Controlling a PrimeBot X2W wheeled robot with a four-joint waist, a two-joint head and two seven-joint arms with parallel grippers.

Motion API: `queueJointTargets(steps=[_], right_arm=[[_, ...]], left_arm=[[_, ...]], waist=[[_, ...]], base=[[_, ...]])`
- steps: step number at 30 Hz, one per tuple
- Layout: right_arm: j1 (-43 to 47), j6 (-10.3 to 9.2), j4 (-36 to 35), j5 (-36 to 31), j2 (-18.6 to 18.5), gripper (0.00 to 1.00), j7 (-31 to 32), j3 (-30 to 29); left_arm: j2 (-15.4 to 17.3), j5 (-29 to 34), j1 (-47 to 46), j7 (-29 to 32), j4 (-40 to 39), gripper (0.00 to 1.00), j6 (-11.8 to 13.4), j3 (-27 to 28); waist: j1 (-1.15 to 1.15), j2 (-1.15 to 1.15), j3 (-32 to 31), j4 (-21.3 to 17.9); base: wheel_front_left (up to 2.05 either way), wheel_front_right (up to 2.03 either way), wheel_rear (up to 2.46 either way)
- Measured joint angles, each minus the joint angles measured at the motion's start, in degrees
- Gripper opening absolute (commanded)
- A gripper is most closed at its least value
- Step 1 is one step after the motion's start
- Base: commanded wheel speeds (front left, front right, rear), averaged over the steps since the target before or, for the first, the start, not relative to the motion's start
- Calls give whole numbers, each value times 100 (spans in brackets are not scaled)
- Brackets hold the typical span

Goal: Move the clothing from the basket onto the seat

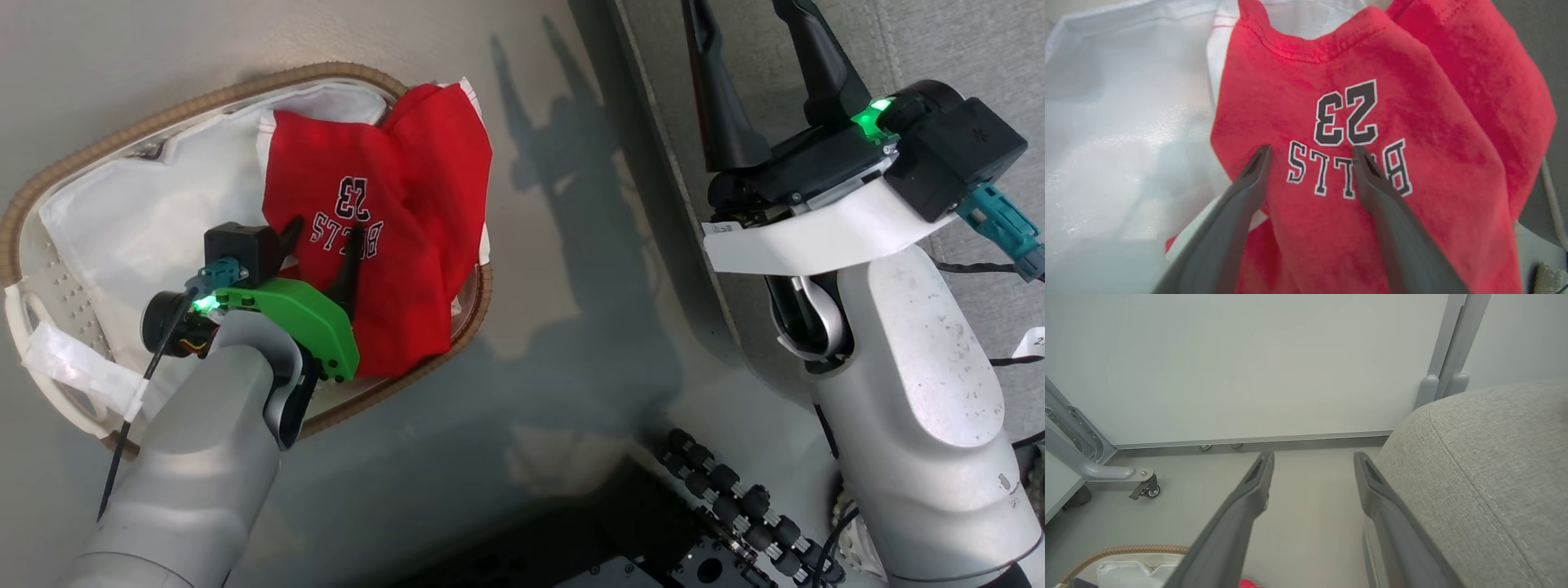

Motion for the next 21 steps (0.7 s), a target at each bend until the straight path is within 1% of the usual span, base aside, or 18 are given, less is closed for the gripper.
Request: queueJointTargets(steps=[7, 17, 18, 19, 21], right_arm=[[-88, 0, -16, -55, 3, 100, 0, -18], [-124, 0, -23, -160, 4, 100, 0, -46], [-124, 0, -20, -163, 4, 100, 0, -45], [-125, 0, -18, -167, 3, 100, 0, -43], [-139, 0, -5, -175, 4, 100, 0, -40]], left_arm=[[30, -361, -239, 85, 238, 100, 0, -658], [22, -545, -553, 558, 664, 100, 1, -1540], [24, -554, -563, 568, 682, 62, 0, -1596], [24, -576, -578, 561, 699, 0, 1, -1656], [22, -687, -605, 560, 720, 0, 0, -1756]], waist=[[0, 0, 173, 53], [-1, 0, 263, 137], [-1, 0, 262, 138], [-1, 0, 258, 137], [-1, 0, 246, 138]], base=[[0, 0, 0], [0, 0, 0], [0, 0, 0], [0, 0, 0], [0, 0, 0]])
